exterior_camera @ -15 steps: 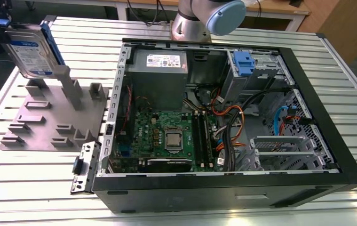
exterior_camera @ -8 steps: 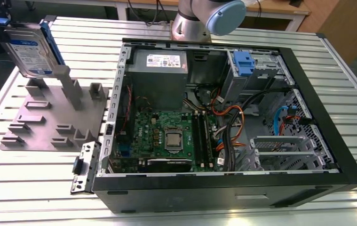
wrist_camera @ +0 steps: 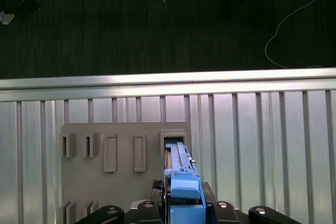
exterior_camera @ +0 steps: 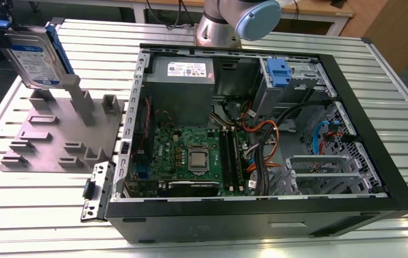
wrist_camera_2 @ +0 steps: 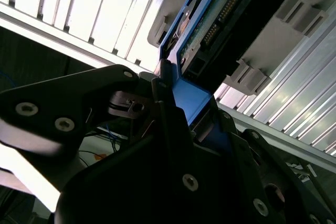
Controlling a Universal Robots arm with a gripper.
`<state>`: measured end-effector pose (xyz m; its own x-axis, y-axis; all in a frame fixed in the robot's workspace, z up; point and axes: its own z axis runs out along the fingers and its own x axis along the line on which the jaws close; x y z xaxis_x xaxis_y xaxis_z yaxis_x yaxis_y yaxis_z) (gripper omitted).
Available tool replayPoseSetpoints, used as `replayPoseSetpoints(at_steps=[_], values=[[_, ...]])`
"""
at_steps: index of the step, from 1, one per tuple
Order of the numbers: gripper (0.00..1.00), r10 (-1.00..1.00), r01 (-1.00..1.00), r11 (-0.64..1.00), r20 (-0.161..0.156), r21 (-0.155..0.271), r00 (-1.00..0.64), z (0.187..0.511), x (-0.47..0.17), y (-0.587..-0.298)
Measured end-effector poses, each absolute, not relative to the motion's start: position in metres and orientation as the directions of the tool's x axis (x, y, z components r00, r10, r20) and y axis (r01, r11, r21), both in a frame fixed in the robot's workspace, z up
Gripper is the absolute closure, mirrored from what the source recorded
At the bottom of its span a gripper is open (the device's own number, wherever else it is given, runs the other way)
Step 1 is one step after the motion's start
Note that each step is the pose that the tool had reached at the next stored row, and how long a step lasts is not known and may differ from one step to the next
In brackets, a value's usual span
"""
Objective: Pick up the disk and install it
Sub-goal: 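Pick up the disk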
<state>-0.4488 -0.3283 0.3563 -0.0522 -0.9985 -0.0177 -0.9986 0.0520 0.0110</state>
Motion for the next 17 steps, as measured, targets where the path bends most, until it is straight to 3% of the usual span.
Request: replayPoseSetpoints(at_steps=[17], values=[[0.63,-0.998,-0.999,0.052,-0.018,0.011,-0.052,0.3572,-0.4488,-0.3283]])
